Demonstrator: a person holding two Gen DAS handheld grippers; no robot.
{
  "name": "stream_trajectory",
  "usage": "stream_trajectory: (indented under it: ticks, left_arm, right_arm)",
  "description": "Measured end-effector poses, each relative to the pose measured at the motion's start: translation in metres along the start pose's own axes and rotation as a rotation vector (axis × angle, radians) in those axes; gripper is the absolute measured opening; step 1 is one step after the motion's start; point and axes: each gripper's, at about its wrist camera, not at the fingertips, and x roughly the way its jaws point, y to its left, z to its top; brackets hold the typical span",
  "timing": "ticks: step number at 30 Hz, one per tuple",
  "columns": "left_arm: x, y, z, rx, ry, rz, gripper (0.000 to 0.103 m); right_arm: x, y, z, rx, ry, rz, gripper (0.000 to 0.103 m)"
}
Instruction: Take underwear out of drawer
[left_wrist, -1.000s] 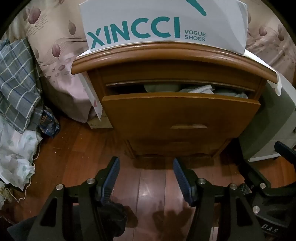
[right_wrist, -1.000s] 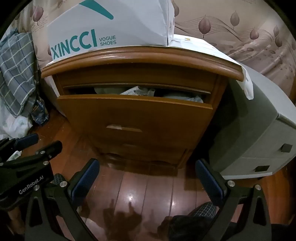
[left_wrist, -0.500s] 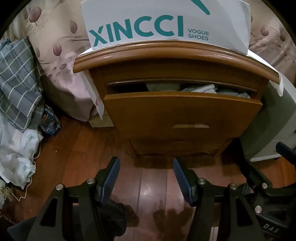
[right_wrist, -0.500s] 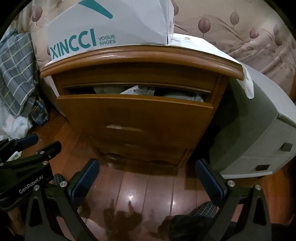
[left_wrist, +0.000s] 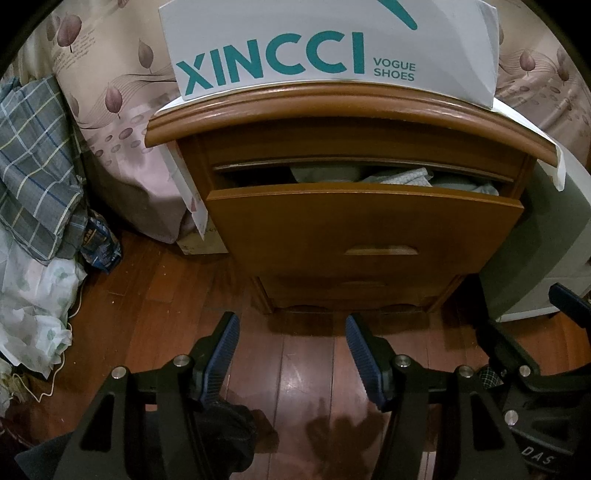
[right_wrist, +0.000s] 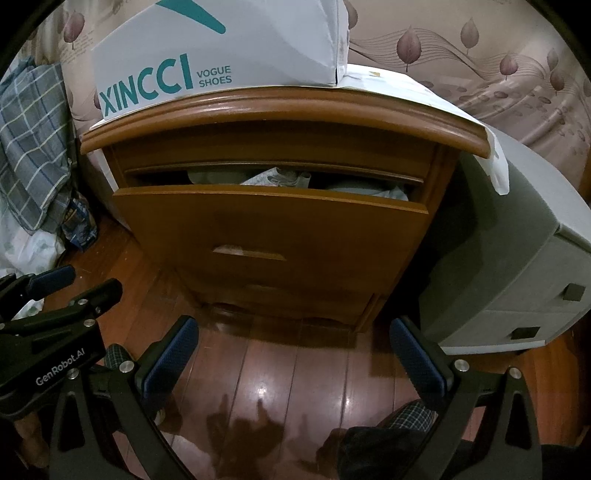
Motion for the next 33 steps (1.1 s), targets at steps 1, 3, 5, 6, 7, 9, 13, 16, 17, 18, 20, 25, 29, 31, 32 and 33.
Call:
stream_trajectory:
  ticks: [1, 3, 5, 6, 7, 9, 13, 16, 17, 18, 20, 25, 29, 31, 32, 33]
  left_arm:
    - [0.0001, -0.0001, 0.0002, 0.001, 0.001, 0.001, 0.062]
    - [0.0004, -0.0007, -0.0002, 0.002, 0.001, 0.000, 0.062]
    - [0.0007, -0.0014, 0.0003, 0.003, 0.001, 0.003, 0.062]
    - [0.0007, -0.0016, 0.0003, 0.004, 0.001, 0.002, 0.062]
    - [0.0006, -0.0022, 0.0002, 0.005, 0.001, 0.000, 0.062]
    - [0.0004, -0.0022, 0.0005, 0.005, 0.002, 0.001, 0.062]
    - [0.0002, -0.0026, 0.0002, 0.004, 0.000, 0.001, 0.062]
    - [0.0004, -0.0022, 0.0003, 0.003, 0.002, -0.001, 0.062]
    - [0.0005, -0.0022, 0.0002, 0.002, 0.004, -0.002, 0.062]
    - [0.0004, -0.0021, 0.0001, 0.003, 0.003, 0.000, 0.062]
    - [0.0002, -0.0013, -0.0001, 0.003, 0.002, -0.002, 0.062]
    - [0.0000, -0.0012, 0.0004, 0.002, 0.004, -0.002, 0.062]
    - [-0.0003, -0.0006, 0.0002, 0.004, 0.003, -0.004, 0.062]
    - [-0.0004, -0.0001, 0.0000, 0.006, 0.005, -0.001, 0.062]
    - [-0.0008, 0.0006, -0.0002, 0.006, 0.006, -0.003, 0.062]
    - [-0.0005, -0.0005, -0.0001, 0.005, 0.003, -0.002, 0.062]
  right_arm:
    - [0.0000, 0.0001, 0.0001, -0.001, 0.001, -0.001, 0.102]
    - [0.0000, 0.0000, 0.0000, -0.002, 0.001, 0.000, 0.102]
    - [-0.0001, 0.0000, 0.0001, 0.000, 0.001, 0.000, 0.102]
    - [-0.0001, 0.0000, -0.0001, -0.001, 0.002, 0.000, 0.102]
    - [0.0001, 0.0004, -0.0001, -0.001, 0.003, -0.001, 0.102]
    - [0.0002, 0.0006, -0.0003, -0.001, 0.003, -0.001, 0.102]
    - [0.0002, 0.0008, -0.0003, -0.002, 0.003, -0.002, 0.102]
    - [0.0002, 0.0006, 0.0000, 0.001, 0.004, -0.001, 0.102]
    - [0.0003, 0.0004, 0.0000, 0.001, 0.005, -0.001, 0.102]
    - [0.0005, 0.0007, 0.0000, 0.001, 0.005, -0.001, 0.102]
    - [0.0005, 0.0011, -0.0001, 0.001, 0.005, -0.002, 0.102]
    - [0.0004, 0.0021, 0.0000, 0.003, 0.006, -0.003, 0.102]
    - [0.0004, 0.0016, 0.0000, 0.003, 0.007, -0.003, 0.102]
    - [0.0005, 0.0022, 0.0002, 0.004, 0.007, -0.004, 0.102]
    - [0.0006, 0.0022, 0.0002, 0.004, 0.006, -0.003, 0.102]
    - [0.0007, 0.0026, 0.0002, 0.005, 0.006, -0.004, 0.102]
